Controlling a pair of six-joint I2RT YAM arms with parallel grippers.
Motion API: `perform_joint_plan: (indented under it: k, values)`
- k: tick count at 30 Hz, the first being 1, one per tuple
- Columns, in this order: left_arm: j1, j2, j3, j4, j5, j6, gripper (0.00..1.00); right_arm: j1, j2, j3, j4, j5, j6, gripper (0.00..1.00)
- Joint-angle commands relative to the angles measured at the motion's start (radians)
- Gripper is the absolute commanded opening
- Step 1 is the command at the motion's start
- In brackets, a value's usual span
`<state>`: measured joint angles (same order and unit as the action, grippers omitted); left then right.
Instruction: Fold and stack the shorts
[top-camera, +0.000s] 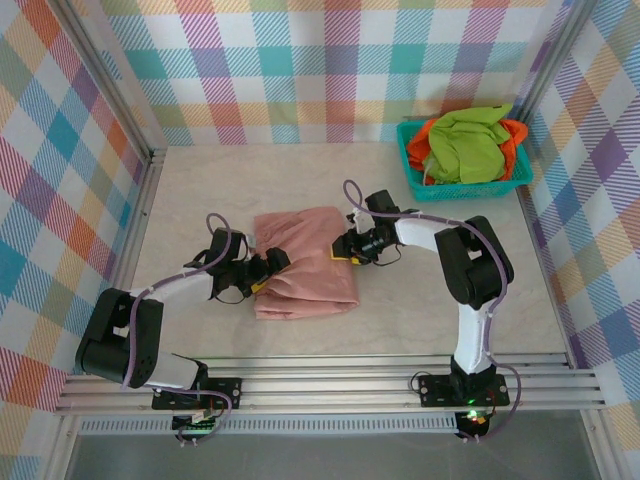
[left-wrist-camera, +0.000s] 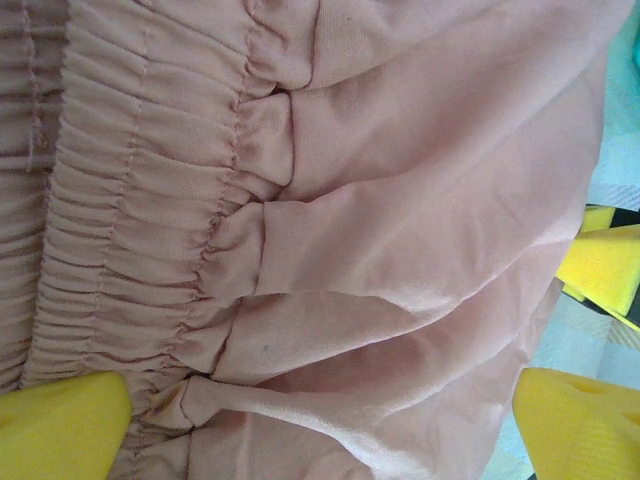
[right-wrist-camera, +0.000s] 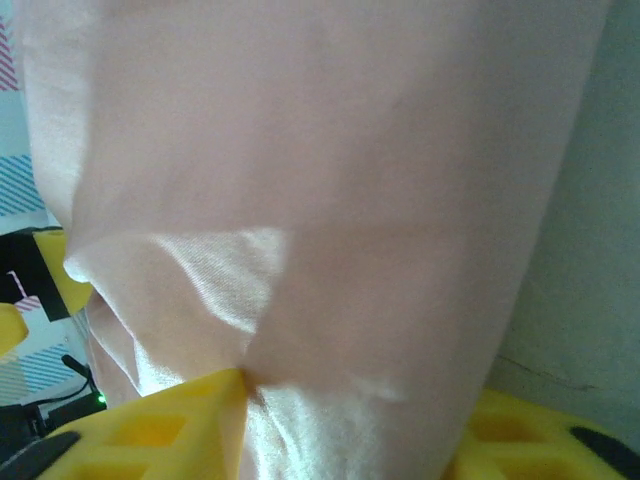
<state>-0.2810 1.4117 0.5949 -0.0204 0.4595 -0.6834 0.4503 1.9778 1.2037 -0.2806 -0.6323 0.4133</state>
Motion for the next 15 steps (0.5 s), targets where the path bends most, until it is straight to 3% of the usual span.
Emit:
perform_joint_plan:
  k: [1,5,8,15]
  values:
    - [-0.003,0.035,-0.062,-0.113,-0.078,0.025,1.0,0.01,0.005,0.037,-0.008,-0.009,-0.012,0.3]
    - [-0.003,-0.017,-0.052,-0.114,-0.076,0.02,1.0,0.01,0.001,0.085,-0.129,0.064,-0.091,0.08]
    - [-0.003,-0.096,-0.017,-0.158,-0.088,0.022,1.0,0.007,-0.025,0.134,-0.279,0.194,-0.184,0.01]
    - [0.0,-0.24,0.105,-0.316,-0.121,0.052,1.0,-0.044,-0.108,0.245,-0.626,0.607,-0.352,0.0]
